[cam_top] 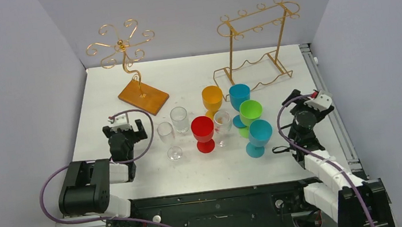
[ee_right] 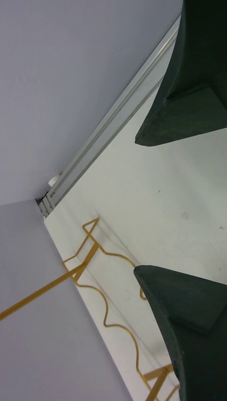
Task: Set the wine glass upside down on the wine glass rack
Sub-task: Move the wine rack to the center of the board.
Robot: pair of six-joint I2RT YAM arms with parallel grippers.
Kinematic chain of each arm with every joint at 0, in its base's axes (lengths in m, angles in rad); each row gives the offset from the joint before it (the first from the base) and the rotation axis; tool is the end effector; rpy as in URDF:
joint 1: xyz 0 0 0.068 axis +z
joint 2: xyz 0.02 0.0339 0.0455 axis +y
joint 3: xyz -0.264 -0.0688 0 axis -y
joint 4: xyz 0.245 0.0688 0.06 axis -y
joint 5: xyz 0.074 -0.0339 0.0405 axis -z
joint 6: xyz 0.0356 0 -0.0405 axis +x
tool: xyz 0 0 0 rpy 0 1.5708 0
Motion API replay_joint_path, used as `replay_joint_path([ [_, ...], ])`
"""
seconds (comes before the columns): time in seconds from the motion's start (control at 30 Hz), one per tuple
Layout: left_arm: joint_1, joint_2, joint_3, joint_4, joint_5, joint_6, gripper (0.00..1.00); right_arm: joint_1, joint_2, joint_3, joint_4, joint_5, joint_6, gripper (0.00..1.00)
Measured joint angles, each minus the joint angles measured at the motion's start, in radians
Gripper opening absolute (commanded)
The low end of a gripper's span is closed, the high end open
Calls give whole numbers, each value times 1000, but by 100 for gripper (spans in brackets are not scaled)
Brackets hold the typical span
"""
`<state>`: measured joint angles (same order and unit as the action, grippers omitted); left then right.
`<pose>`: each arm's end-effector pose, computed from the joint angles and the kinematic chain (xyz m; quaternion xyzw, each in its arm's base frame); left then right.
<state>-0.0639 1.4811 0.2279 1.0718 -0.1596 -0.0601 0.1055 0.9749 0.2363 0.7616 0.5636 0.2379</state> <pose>0.2371 -0.0095 0.1427 -0.0496 0.7659 0.0216 0.6407 0.1984 0.0019 0.2138 0.2429 0.6567 -0.0741 0.7101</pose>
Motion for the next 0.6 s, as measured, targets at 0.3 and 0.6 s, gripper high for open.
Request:
replay_joint_path([
  [0.3, 63, -61, 53, -158, 95, -10, 96, -73, -70, 374, -448, -268, 281, 91],
  [0.6, 216, -257, 395, -752, 272, 5, 96, 311, -83, 541, -773, -191, 197, 90],
])
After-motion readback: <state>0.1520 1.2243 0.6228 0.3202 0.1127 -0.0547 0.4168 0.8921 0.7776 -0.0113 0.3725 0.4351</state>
